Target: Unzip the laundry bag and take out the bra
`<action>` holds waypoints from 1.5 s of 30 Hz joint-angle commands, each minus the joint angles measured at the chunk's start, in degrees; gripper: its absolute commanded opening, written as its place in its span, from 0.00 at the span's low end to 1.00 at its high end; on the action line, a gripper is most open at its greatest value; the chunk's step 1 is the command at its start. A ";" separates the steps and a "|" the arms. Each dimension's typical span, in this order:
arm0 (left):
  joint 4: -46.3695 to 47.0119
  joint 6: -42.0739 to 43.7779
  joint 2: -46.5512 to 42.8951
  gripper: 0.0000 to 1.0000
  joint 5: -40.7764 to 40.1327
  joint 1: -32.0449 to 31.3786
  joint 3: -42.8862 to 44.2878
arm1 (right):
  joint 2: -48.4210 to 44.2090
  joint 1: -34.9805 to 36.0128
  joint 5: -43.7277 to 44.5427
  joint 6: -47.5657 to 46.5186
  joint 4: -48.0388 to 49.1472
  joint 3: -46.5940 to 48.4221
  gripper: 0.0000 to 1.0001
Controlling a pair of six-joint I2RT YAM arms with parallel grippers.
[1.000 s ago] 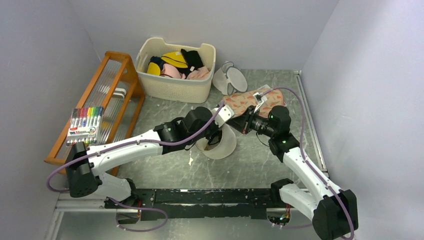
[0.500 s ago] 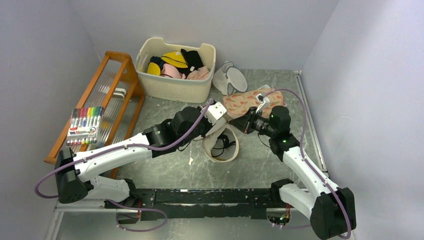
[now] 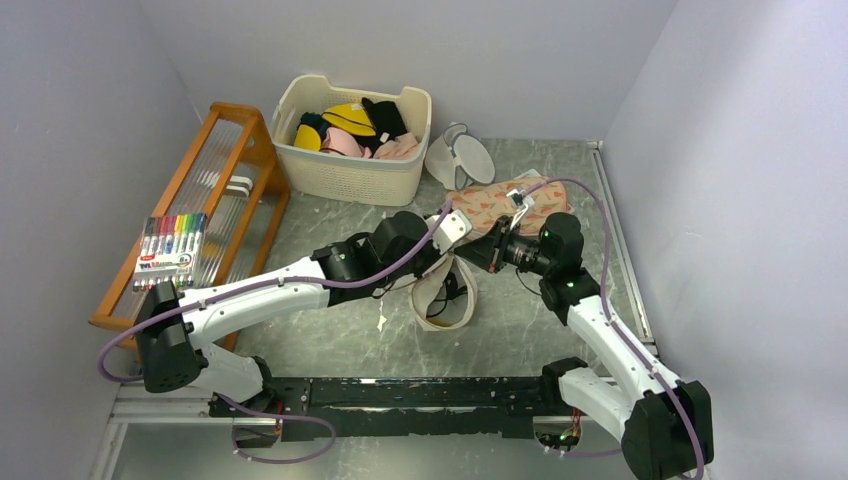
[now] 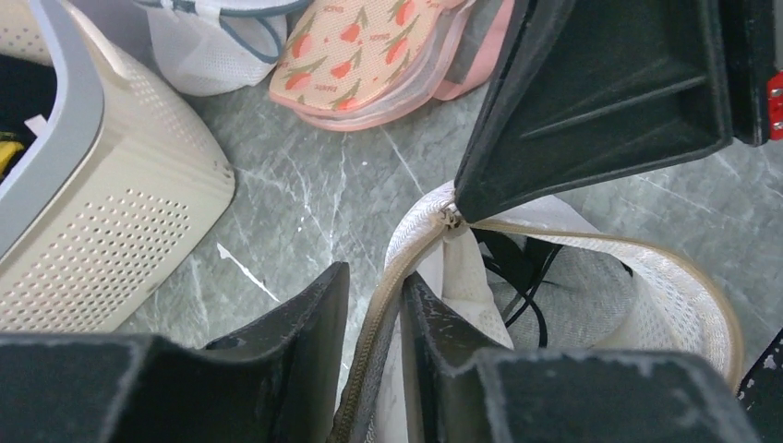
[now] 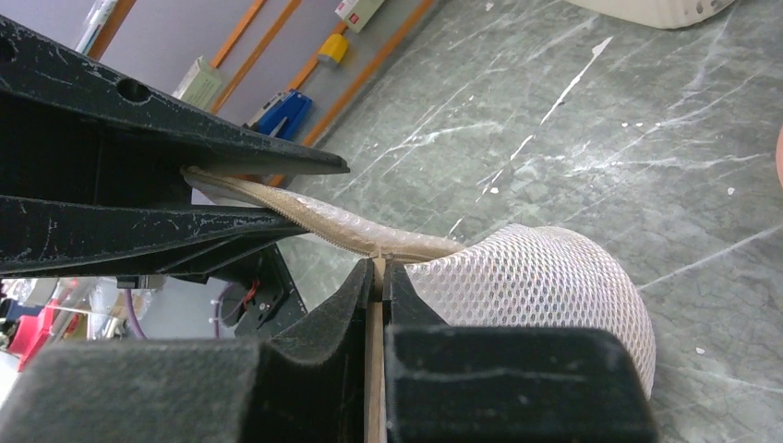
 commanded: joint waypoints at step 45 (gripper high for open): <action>13.07 4.92 -23.08 0.07 17.26 0.73 -9.18 | 16.34 3.81 -4.22 -3.03 6.61 4.62 0.00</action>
